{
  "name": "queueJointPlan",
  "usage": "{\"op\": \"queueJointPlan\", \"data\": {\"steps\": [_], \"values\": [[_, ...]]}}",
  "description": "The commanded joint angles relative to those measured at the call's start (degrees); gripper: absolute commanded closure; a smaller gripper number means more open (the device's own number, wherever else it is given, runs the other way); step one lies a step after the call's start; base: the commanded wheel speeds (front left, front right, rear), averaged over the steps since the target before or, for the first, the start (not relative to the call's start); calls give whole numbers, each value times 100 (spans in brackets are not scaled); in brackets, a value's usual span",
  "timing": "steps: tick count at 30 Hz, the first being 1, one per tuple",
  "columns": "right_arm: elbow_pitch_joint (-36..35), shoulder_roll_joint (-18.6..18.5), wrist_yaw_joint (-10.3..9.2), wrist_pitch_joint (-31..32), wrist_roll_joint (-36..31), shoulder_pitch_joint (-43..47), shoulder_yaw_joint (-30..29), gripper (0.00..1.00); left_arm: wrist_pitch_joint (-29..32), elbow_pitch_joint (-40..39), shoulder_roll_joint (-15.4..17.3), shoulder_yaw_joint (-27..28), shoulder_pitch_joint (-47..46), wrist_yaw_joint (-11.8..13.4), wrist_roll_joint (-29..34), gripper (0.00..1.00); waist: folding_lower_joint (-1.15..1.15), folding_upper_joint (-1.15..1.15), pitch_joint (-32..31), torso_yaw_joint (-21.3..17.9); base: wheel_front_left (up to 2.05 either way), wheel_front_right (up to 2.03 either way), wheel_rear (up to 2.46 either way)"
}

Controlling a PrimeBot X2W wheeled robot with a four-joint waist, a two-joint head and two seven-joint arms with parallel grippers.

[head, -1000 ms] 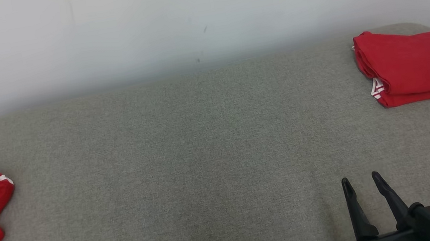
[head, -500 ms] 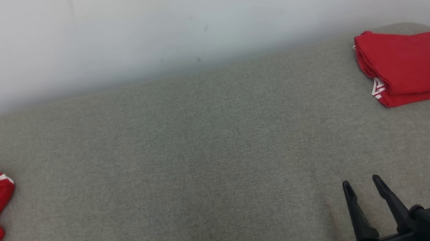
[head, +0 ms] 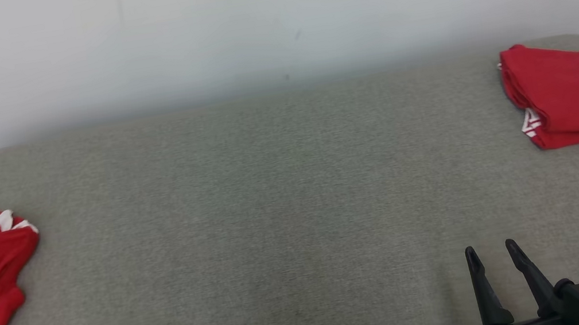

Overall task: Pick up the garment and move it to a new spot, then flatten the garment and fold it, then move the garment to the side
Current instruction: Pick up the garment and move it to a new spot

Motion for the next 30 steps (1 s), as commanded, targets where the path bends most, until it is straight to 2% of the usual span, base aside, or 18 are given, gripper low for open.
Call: {"op": "queueJointPlan", "data": {"steps": [1,22,26,30], "values": [[17,22,-15,-25,31,66,-5,0,-18,11,-6,7,-5,-6,70,0,0,0,-36,167,0,0,0],[101,20,-15,-25,38,258,-16,0,-17,200,-7,62,163,-30,96,0,0,0,-115,1902,0,0,0],[101,20,-15,-25,-3,252,-18,0,-17,303,26,206,39,-191,47,0,0,0,-105,2152,0,0,0],[97,20,-15,-25,-39,231,6,0,-17,338,18,258,25,-221,69,0,0,0,-89,2363,0,0,0]]}}
